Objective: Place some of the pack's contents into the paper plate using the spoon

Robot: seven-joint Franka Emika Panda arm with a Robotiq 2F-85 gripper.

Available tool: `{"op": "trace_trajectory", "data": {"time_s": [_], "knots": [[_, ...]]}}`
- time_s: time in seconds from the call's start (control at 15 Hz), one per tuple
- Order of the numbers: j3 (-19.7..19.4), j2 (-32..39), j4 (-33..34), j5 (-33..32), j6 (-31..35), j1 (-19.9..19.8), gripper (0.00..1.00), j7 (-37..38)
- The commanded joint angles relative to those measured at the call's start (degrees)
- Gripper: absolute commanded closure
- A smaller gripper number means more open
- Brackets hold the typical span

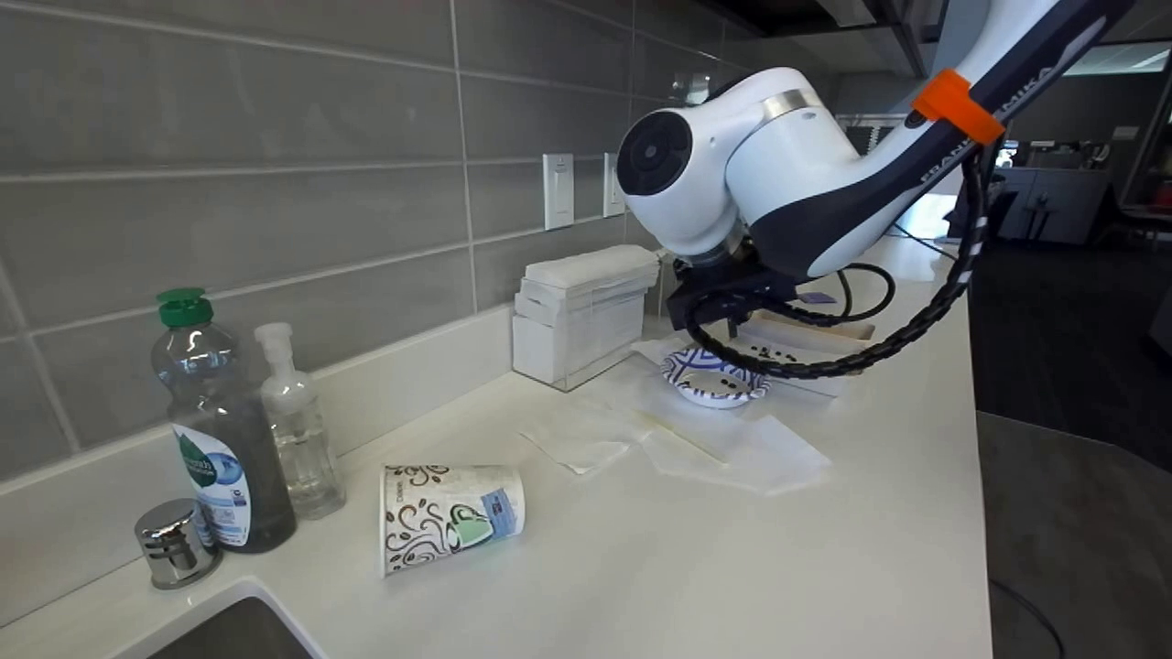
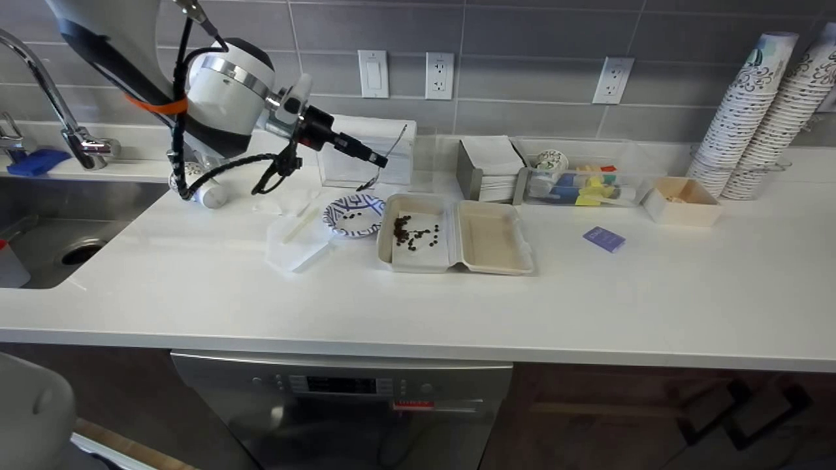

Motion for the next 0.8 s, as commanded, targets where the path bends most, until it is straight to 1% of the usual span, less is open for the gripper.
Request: {"op": "trace_trajectory", "data": {"time_s": [0.0, 0.4, 0.53, 0.73], "knots": [[3.1, 0.4, -1.2, -5.8, -5.0, -1.4, 0.98, 3.1], [5.6, 1.2, -2.0, -9.9, -10.3, -2.0, 0.98, 4.0], [6.3, 0.7, -2.1, -7.6, -7.9, -3.1, 0.98, 2.9], [7.3, -2.3, -2.7, -1.1, 0.8, -6.0, 0.98, -1.0]]}}
